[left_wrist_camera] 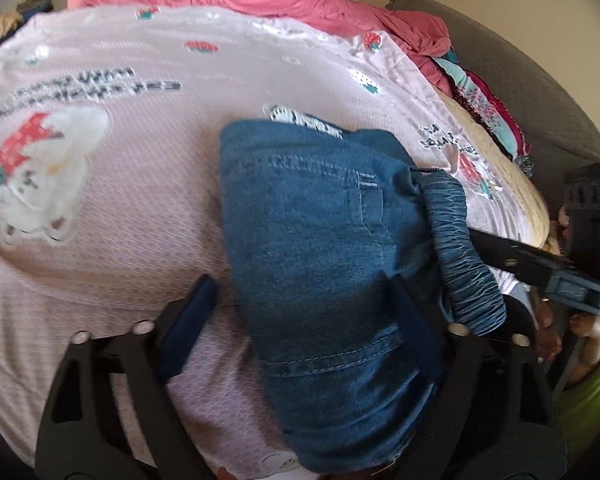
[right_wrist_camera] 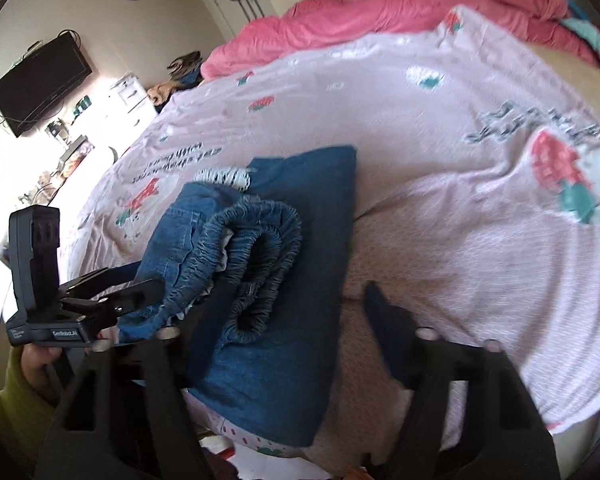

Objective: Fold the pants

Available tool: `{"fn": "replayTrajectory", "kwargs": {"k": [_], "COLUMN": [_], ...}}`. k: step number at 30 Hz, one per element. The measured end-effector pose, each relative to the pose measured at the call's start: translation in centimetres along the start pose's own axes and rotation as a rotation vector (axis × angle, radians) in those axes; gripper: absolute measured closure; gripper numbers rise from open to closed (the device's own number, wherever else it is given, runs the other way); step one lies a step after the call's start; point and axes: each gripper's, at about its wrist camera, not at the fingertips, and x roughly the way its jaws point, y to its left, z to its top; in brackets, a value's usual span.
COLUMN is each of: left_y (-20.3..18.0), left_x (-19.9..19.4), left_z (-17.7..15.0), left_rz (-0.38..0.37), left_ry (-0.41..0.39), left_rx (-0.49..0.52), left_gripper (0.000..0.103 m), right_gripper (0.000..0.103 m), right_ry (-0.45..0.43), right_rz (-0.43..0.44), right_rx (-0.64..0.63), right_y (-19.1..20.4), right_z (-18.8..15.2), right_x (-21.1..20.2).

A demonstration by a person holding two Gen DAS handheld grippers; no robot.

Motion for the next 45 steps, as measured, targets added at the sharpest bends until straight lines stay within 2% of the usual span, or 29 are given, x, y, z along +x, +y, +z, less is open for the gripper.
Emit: {"fn": "replayTrajectory", "kwargs": {"k": [2, 5, 7, 9, 13, 16, 22, 28, 32, 35, 37, 41, 45], "left_y": [-0.2, -0.4, -0.5, -0.9, -1.2, -1.7, -1.1, 0.9, 2.5, 3.5, 4.2, 4.3, 4.2], "left_x": [0.4, 1.0, 1.3, 1.1, -0.6, -2.0, -3.4, -0.6, 2.6, 4.0, 4.6, 5.0, 4.8], "left_z": [0.1, 0.4, 0.7, 0.9, 1.9, 3.6, 8.2, 10.7, 10.8, 9.8, 9.3, 8.9, 8.7], "left_rz": [-0.026, -0.032, -0.047, -0.083, -0.137, -0.120, -0.093, -0.058, -0.004, 0.034, 0.040, 0.053, 0.072], "left_ry": [0.007, 0.007, -0.003, -0.002, -0.042, -0.093, -0.182, -0.157, -0.112, -0.078, -0.056, -0.051, -0.056], "left_rx": [-0.005, -0.009, -0.015, -0.007, -0.015, 0.006, 0.000, -0.029, -0.041, -0.058, -0.075, -0.063, -0.050], "left_gripper": [0.036, 0.038, 0.048, 0.055, 0.060, 0.060, 0.060, 0.056, 0.052, 0.044, 0.037, 0.036, 0.034], "right_gripper": [0.053, 0.056, 0.067, 0.074, 0.074, 0.074, 0.074, 0.073, 0.072, 0.072, 0.067, 0.063, 0.054], "right_ry": [0.036, 0.046, 0.044, 0.027, -0.045, -0.078, -0.140, -0.137, -0.074, -0.026, 0.002, 0.006, 0.001], "right_rz": [0.035, 0.072, 0.085, 0.101, 0.143, 0.146, 0.146, 0.103, 0.042, -0.009, -0.035, -0.032, -0.106], "right_rx": [0.025, 0.026, 0.001, -0.024, -0.073, -0.112, -0.145, -0.134, -0.088, -0.039, 0.001, 0.037, -0.019], "right_y": [-0.4, -0.5, -0.2, 0.3, 1.8, 2.9, 4.0, 4.1, 2.7, 1.5, 0.5, -0.3, 0.7], "right_z": [0.2, 0.6, 0.9, 1.0, 1.4, 2.8, 7.8, 11.0, 11.1, 10.4, 9.7, 8.8, 8.8], "right_x": [1.3, 2.2, 2.5, 2.3, 0.5, -0.5, -0.6, 2.4, 6.1, 8.1, 9.1, 9.4, 9.3]}}
